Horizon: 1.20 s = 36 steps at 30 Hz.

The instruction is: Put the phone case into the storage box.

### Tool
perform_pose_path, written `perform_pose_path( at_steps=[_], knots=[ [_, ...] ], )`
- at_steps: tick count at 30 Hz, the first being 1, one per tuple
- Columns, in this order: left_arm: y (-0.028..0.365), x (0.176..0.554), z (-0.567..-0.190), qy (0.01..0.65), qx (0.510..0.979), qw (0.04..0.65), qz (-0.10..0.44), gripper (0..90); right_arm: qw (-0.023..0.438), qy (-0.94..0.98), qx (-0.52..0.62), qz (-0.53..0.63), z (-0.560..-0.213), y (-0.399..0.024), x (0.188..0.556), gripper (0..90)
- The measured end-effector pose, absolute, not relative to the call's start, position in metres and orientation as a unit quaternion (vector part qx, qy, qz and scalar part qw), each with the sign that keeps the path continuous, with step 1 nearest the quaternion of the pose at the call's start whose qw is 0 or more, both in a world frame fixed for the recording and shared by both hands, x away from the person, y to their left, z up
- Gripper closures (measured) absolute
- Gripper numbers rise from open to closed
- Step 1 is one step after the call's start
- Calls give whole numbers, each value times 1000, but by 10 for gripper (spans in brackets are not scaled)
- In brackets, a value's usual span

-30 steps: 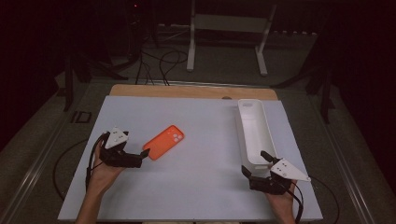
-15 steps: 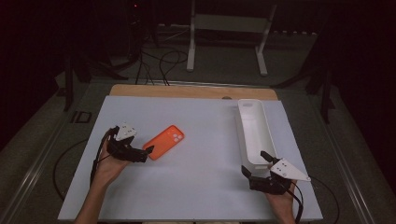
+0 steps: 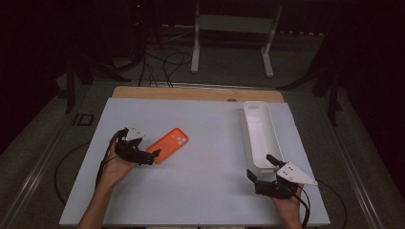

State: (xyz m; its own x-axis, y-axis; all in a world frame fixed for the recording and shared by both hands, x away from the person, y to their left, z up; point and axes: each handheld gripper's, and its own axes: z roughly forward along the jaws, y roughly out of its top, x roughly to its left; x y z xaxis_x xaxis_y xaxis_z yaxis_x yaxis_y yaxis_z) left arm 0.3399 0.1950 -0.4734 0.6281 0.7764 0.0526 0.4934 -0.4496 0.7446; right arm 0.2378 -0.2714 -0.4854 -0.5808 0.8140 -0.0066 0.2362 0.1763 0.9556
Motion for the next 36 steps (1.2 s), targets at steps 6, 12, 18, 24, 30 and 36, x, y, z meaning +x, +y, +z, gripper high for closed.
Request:
perform_pose_path(
  at_steps=[6,12,18,24,30,36],
  knots=[
    [193,344,-479,385,832,351,191,0,273,717,367,527,-486,-271,238,88],
    [191,347,-483,386,833,351,185,0,273,718,367,525,-486,-271,238,88],
    [188,352,-489,388,837,345,175,0,273,720,366,523,-487,-270,238,88],
    [187,355,-495,391,838,341,168,0,272,720,365,523,-487,-269,238,88],
    [183,359,-504,391,845,329,155,0,272,721,365,523,-487,-269,239,88],
    [182,360,-507,393,847,327,148,1,272,721,364,523,-487,-269,239,88]
  ],
)
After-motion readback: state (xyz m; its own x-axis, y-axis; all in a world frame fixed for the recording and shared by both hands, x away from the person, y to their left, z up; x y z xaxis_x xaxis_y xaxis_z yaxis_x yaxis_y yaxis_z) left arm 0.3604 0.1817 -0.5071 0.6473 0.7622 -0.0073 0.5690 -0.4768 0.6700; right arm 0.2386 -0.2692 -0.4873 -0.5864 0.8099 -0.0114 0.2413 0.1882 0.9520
